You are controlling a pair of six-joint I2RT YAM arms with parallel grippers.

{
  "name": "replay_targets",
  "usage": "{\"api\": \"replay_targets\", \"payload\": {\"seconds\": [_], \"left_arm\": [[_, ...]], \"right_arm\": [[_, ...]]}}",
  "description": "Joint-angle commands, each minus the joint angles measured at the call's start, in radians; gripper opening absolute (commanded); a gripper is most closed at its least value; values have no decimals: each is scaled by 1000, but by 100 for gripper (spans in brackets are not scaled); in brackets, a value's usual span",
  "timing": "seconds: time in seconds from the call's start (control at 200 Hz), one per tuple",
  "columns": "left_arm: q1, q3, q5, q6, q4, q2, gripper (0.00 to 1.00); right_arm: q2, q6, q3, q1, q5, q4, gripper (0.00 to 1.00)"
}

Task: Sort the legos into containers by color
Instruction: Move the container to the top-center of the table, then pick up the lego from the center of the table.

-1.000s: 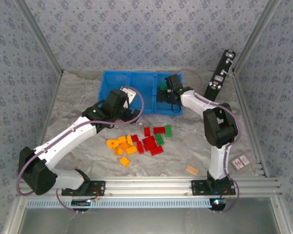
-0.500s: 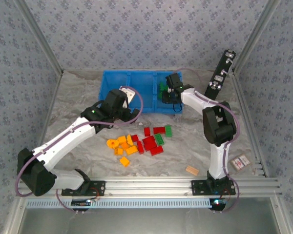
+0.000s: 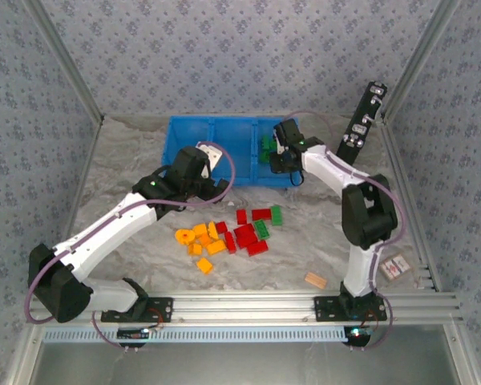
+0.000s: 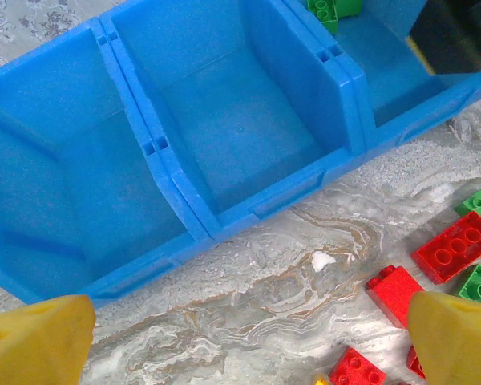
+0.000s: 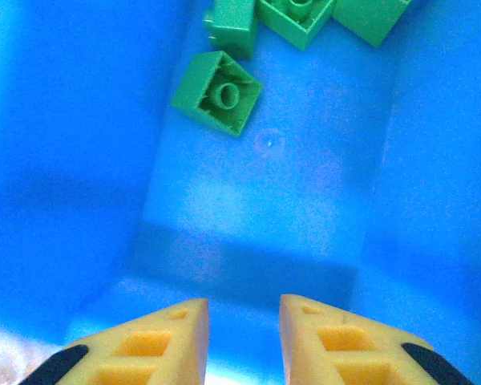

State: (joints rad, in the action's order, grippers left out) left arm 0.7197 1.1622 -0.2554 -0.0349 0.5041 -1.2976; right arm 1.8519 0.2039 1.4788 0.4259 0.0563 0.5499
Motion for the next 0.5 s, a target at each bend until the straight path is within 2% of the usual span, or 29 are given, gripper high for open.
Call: {"api": "replay_targets", "payload": {"seconds": [0.0, 0.15, 0.25, 0.4, 0.495], "left_arm": [[-7, -10, -10, 3, -12, 27, 100], [-6, 18, -11, -4, 8, 4, 100], [-7, 29, -15, 1, 15, 4, 100], [-6, 39, -13, -3, 19, 12, 100], [-7, 36, -14, -15, 15, 10, 100]], "right_arm": [[-165, -28, -90, 61, 16, 81, 38], [-301, -12, -294, 134, 56, 57, 45], [-378, -8, -441, 170, 72, -39, 59], [-391, 36, -535, 181, 98, -60, 70], [-380, 55, -576, 191, 96, -96, 72]]}}
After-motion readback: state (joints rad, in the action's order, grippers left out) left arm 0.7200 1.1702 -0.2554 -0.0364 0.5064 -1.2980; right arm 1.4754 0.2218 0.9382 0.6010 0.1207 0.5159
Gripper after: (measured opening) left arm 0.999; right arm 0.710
